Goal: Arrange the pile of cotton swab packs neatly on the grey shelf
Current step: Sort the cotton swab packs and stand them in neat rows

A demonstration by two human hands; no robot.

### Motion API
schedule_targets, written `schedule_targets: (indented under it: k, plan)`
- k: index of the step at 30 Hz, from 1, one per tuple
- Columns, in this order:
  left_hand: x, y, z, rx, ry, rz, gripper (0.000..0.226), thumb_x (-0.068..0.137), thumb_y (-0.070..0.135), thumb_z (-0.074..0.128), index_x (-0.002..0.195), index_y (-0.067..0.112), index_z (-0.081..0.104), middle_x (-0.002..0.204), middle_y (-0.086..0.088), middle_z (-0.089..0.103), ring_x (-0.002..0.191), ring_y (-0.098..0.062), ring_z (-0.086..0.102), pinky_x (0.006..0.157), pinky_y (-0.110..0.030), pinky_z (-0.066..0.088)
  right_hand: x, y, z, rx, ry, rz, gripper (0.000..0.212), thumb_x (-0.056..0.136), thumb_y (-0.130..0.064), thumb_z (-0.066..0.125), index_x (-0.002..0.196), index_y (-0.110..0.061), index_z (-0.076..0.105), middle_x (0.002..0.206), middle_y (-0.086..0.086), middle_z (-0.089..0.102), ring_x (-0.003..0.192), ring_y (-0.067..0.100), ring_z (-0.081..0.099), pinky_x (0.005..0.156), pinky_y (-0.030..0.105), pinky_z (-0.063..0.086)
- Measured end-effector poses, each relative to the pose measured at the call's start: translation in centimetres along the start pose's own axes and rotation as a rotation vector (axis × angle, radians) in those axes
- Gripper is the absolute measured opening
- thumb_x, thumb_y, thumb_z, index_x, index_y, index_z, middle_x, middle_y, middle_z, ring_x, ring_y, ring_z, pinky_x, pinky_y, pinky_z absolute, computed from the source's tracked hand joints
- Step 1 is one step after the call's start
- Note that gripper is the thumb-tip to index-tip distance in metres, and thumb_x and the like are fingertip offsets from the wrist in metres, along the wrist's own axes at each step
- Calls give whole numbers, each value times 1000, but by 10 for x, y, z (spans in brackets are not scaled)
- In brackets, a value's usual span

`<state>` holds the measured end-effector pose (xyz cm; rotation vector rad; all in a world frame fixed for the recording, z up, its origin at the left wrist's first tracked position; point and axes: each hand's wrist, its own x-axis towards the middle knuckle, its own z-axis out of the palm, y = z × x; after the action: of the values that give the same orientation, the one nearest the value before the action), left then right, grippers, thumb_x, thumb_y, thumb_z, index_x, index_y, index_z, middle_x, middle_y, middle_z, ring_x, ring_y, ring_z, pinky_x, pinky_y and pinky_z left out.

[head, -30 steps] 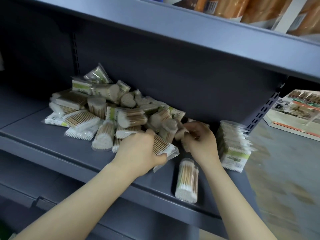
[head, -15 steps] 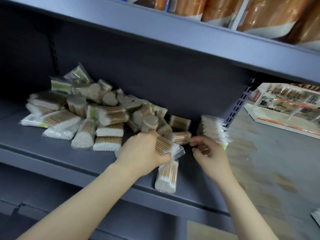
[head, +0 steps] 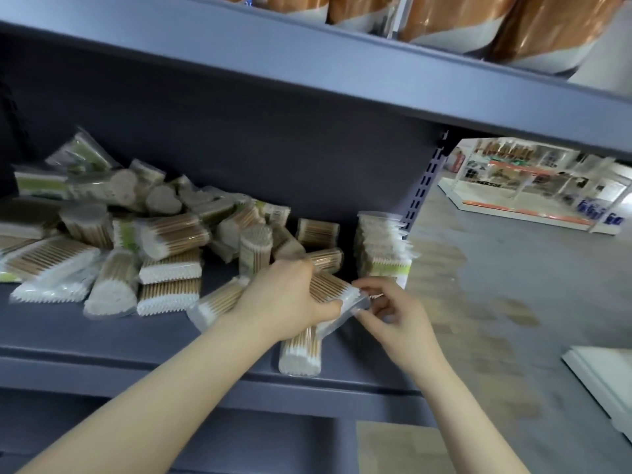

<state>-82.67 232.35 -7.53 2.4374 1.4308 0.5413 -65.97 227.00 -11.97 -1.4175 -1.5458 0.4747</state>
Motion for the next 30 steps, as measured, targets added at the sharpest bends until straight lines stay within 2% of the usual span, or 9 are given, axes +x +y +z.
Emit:
schedule_targets:
  k: [9,13,15,19,20,23,25,28,30]
  plan:
    - [3,1,11,-158,-19,116,57,77,51,60,127,27,50,127,12,54,116,-8,49,92,-23,41,-7,6,-13,-49,95,25,42,77,5,63,87,-35,59,80,-28,62,62,-3,53,63,6,39]
    - [4,4,12,-289,-28,180,46,82,34,58,127,26,50,128,11,52,115,-5,47,93,-20,37,-5,12,-22,-83,162,40,40,81,-1,63,89,-39,59,77,-19,65,62,1,52,61,9,40]
    - [4,5,11,-330,-25,191,44,86,23,51,130,25,48,128,10,53,111,-6,50,89,-19,38,-3,14,-25,-89,186,51,37,82,-4,63,88,-40,58,75,-19,65,61,2,52,59,11,40]
    - [4,8,12,-373,8,215,49,83,8,50,129,24,47,122,11,54,84,-2,52,78,-16,38,-1,17,-29,-39,250,81,33,86,-6,61,83,-39,59,72,-25,64,64,5,56,63,16,42]
    - [4,8,13,-379,20,222,51,81,6,51,128,24,48,120,10,55,87,-2,51,81,-17,39,0,18,-29,-20,267,91,31,87,-7,59,81,-37,60,70,-25,64,63,6,56,63,17,43]
    - [4,9,16,-411,47,220,49,81,5,53,127,24,48,116,7,58,96,-8,55,86,-26,44,3,16,-31,26,308,100,26,89,-7,56,78,-30,61,63,-22,64,58,4,52,60,14,41]
    - [5,10,18,-421,54,205,47,84,7,53,128,24,47,115,6,59,92,-10,59,84,-32,47,5,14,-32,37,326,106,24,89,-7,57,77,-28,61,62,-21,64,58,1,53,61,15,42]
    - [6,10,21,-404,66,180,47,86,11,55,130,25,44,114,8,61,83,-8,61,79,-30,48,8,13,-34,43,357,127,23,87,-7,58,75,-26,62,65,-18,66,62,9,56,67,27,46]
    - [5,11,23,-395,66,177,46,86,12,55,130,24,44,109,8,63,76,-9,62,77,-31,48,11,11,-34,35,372,132,22,86,-6,58,72,-22,61,64,-11,65,62,10,55,66,26,45]
